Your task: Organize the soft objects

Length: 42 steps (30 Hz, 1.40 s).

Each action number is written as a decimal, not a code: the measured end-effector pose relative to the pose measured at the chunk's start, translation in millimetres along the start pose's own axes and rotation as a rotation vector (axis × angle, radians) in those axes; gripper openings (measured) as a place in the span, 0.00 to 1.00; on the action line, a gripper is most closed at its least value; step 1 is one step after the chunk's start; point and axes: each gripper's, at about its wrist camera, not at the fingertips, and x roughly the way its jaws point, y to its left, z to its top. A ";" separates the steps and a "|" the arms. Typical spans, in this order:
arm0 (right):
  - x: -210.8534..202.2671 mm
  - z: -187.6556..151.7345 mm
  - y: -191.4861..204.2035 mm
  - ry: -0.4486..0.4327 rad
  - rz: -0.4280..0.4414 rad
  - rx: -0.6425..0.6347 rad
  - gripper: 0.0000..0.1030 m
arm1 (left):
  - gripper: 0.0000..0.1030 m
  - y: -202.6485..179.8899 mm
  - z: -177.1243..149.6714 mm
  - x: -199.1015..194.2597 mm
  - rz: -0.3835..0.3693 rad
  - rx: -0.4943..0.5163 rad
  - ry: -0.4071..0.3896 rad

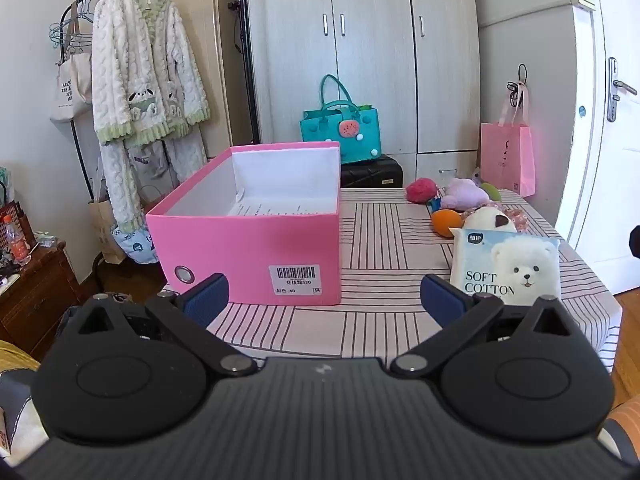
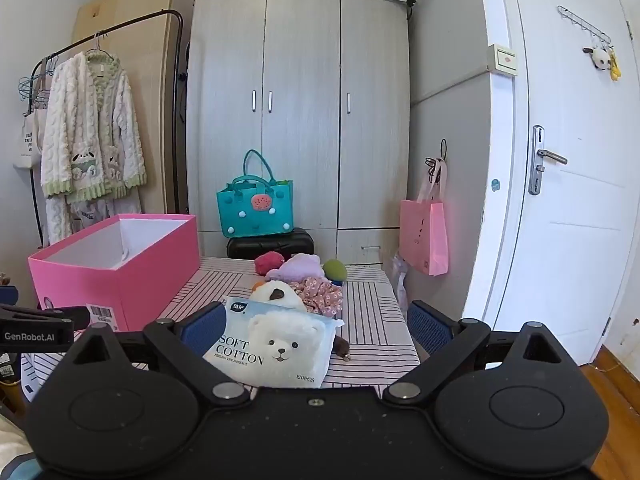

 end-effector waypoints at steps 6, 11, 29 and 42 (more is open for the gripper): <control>0.0 0.1 3.8 -0.005 0.005 -0.004 0.96 | 1.00 0.2 -4.3 1.7 0.004 0.008 -0.008; 3.1 0.7 5.8 -0.003 0.005 -0.009 0.96 | 1.00 -0.7 -3.8 7.3 0.003 0.001 0.004; 2.4 0.5 2.0 -0.010 0.017 -0.007 0.96 | 1.00 1.0 -1.0 5.0 -0.003 0.004 0.017; 8.7 28.3 -2.2 0.065 0.125 0.014 0.99 | 1.00 2.0 20.8 1.2 -0.004 0.036 0.055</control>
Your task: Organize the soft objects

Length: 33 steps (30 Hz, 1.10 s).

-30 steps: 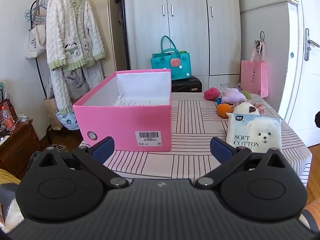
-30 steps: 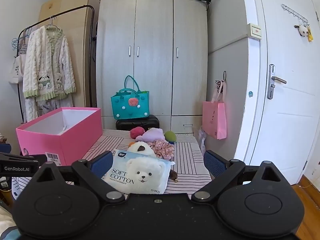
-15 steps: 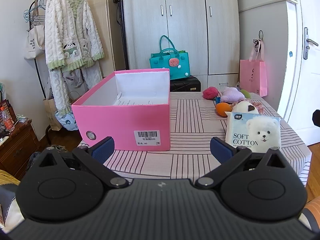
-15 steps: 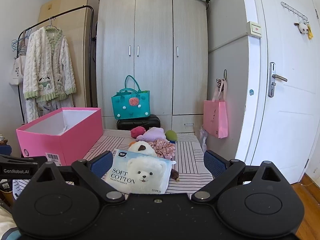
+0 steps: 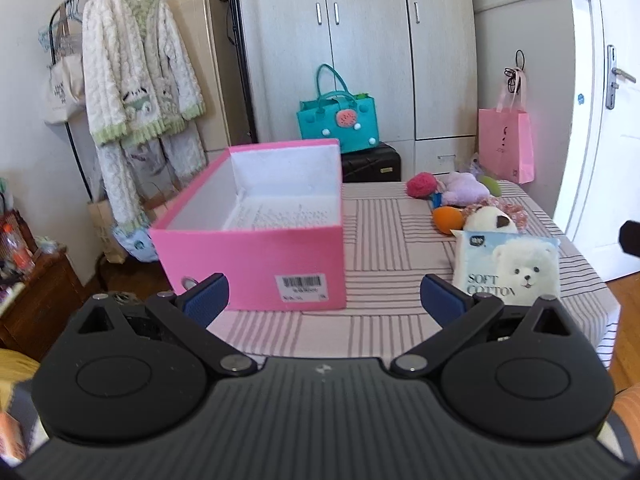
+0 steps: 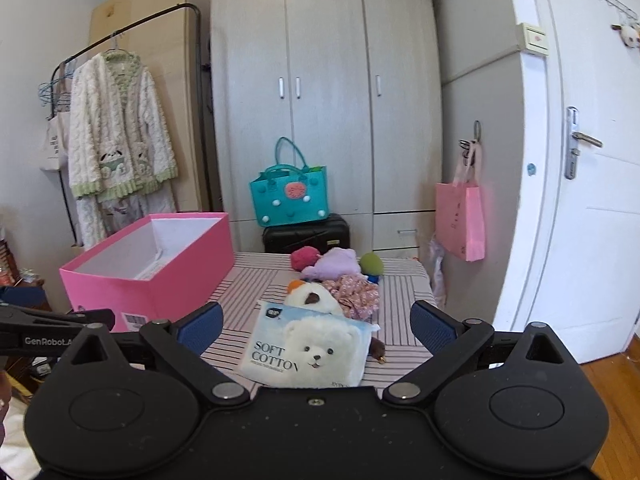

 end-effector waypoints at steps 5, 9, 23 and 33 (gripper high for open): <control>-6.2 15.3 -2.5 0.004 0.022 -0.018 1.00 | 1.00 1.5 10.9 -6.7 0.043 0.042 -0.011; -6.6 23.8 -3.8 0.027 0.035 -0.030 1.00 | 1.00 3.7 19.1 -11.2 0.013 0.062 -0.012; -4.1 27.3 1.3 0.082 0.073 -0.136 1.00 | 1.00 -0.5 25.6 -7.6 -0.156 0.100 0.088; -3.1 23.9 0.0 0.092 0.095 -0.149 1.00 | 1.00 5.0 20.2 -8.9 -0.045 0.142 0.084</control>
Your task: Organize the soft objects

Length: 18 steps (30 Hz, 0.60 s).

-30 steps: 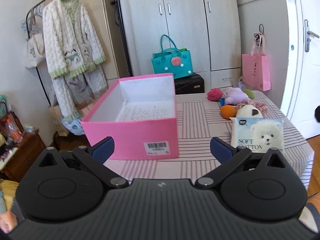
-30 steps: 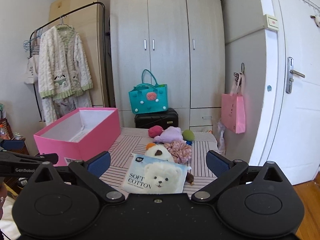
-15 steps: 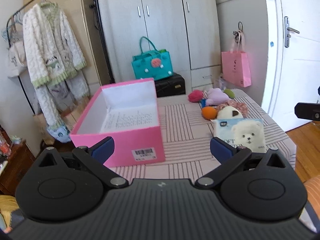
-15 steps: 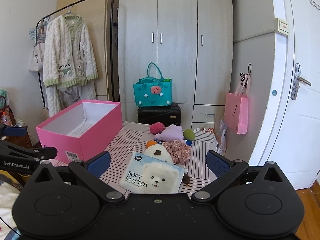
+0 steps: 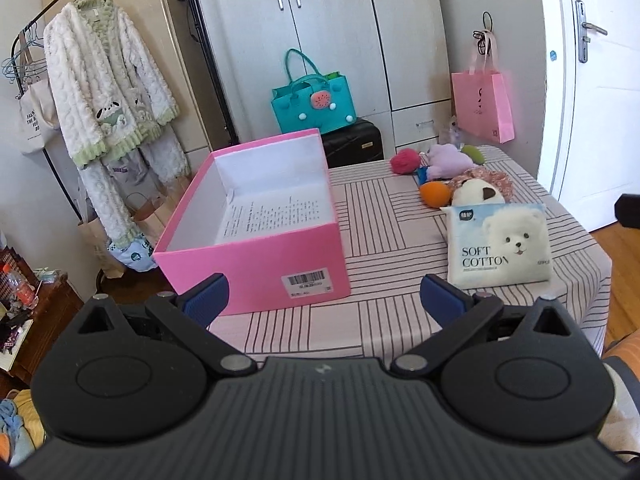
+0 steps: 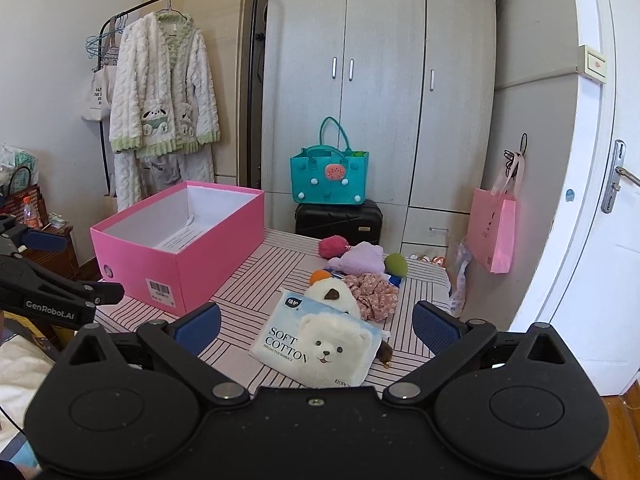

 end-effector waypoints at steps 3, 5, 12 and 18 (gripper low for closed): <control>0.6 -0.8 -0.6 0.005 0.003 -0.002 1.00 | 1.00 1.6 -0.9 1.5 0.008 0.010 0.009; 0.9 -1.3 -0.7 0.008 0.006 -0.004 1.00 | 1.00 1.9 -1.5 2.2 0.011 0.018 0.012; 0.0 0.3 -3.1 0.002 0.021 -0.009 1.00 | 1.00 1.5 0.4 3.1 -0.008 0.027 0.019; 1.2 1.3 -8.6 -0.017 0.053 -0.028 1.00 | 1.00 5.1 2.1 -1.6 -0.043 0.035 0.008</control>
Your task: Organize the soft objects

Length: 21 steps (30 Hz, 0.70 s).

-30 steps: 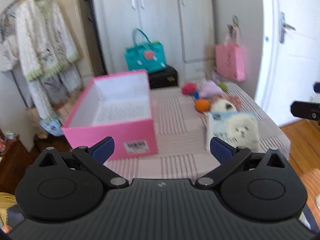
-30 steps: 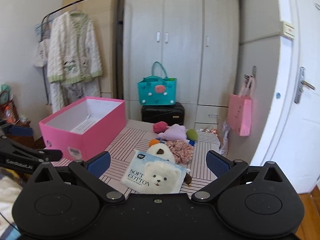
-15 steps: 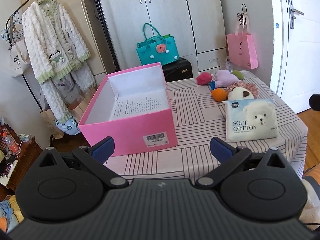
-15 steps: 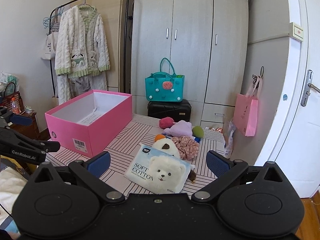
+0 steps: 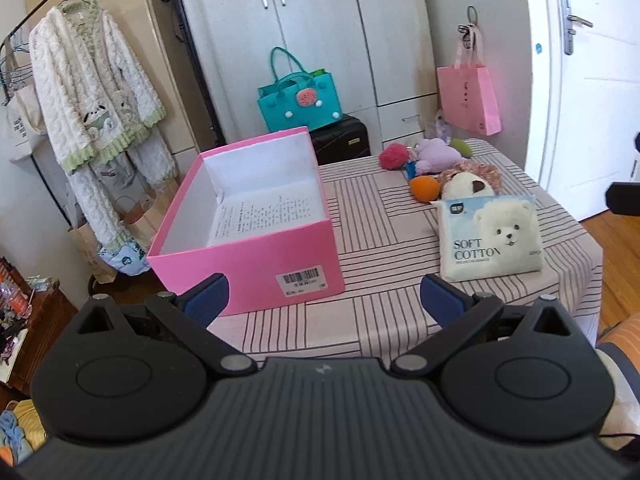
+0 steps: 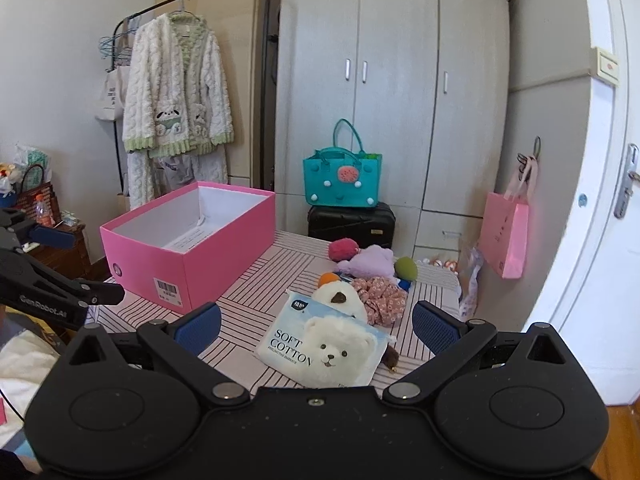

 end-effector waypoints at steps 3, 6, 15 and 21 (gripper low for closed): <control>0.2 -1.3 -1.4 -0.058 0.020 -0.049 1.00 | 0.99 1.3 2.7 -0.7 -0.040 0.000 0.001; 4.4 -3.0 -2.9 -0.076 0.059 -0.102 1.00 | 0.99 3.3 7.4 -0.9 -0.085 -0.004 -0.004; 45.6 -29.9 -19.9 0.043 0.099 -0.097 1.00 | 0.99 -3.6 20.9 15.6 -0.196 0.032 -0.066; 76.5 -41.2 -33.6 0.115 0.169 -0.026 0.93 | 0.98 -21.5 28.2 45.2 -0.320 0.038 -0.084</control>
